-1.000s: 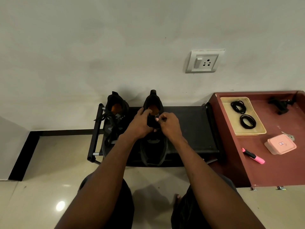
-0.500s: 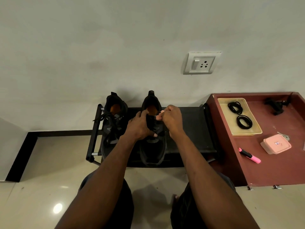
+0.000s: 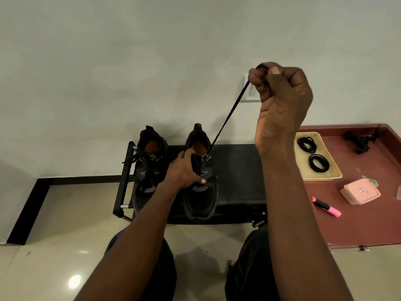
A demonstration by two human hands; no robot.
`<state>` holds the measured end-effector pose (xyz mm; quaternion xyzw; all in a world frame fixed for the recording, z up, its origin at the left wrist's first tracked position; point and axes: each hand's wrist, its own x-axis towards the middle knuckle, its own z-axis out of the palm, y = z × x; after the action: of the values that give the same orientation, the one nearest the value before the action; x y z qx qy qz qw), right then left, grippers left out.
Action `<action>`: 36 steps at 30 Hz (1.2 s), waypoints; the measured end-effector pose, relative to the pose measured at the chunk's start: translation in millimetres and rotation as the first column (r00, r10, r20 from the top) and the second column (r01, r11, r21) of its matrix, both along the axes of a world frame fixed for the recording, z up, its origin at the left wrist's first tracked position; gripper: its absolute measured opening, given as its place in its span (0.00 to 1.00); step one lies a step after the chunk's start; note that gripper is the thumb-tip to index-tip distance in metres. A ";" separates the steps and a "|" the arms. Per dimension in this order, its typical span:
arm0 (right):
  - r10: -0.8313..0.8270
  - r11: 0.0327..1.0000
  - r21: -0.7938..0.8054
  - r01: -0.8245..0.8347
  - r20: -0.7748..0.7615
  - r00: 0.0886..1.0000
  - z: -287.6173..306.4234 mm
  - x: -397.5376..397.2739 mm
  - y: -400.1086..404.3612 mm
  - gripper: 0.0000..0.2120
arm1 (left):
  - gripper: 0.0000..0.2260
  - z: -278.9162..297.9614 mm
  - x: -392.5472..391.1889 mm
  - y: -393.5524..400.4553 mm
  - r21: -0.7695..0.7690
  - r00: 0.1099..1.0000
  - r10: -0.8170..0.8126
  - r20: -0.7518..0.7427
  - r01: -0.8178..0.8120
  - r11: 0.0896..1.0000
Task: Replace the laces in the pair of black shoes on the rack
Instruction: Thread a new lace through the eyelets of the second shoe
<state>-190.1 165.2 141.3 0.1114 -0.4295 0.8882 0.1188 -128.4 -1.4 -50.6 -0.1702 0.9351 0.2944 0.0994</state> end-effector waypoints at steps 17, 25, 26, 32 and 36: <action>0.003 -0.303 0.901 -0.310 0.326 0.945 -190.7 -0.6 -32.3 0.03 | 0.48 -0.3 -0.4 -1.4 0.027 1.000 -0.006 0.003 0.006 1.000; -0.031 0.313 0.855 -0.413 0.444 0.896 -153.4 -15.8 -19.6 0.13 | 0.50 -0.5 0.1 0.6 -0.019 1.000 0.007 0.012 -0.006 1.000; -0.050 0.317 0.869 -0.380 0.416 0.908 -143.2 -15.6 -18.4 0.13 | 0.51 -1.0 -0.1 0.5 -0.025 1.000 0.005 0.013 -0.005 1.000; -0.026 0.274 0.941 -0.196 0.211 0.977 -96.9 -3.1 -20.6 0.11 | 0.50 -3.2 -1.6 3.3 -0.054 1.000 -0.003 0.014 0.003 0.999; -0.098 0.617 0.787 -0.008 0.086 0.991 -39.7 -3.4 -15.8 0.07 | 0.50 -4.9 -1.3 2.2 -0.062 1.000 0.001 0.020 0.000 0.998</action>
<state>-193.5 149.5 101.6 0.0874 -0.7835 0.6128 0.0543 -129.6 0.8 -55.6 -0.1763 0.9427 0.2635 0.1035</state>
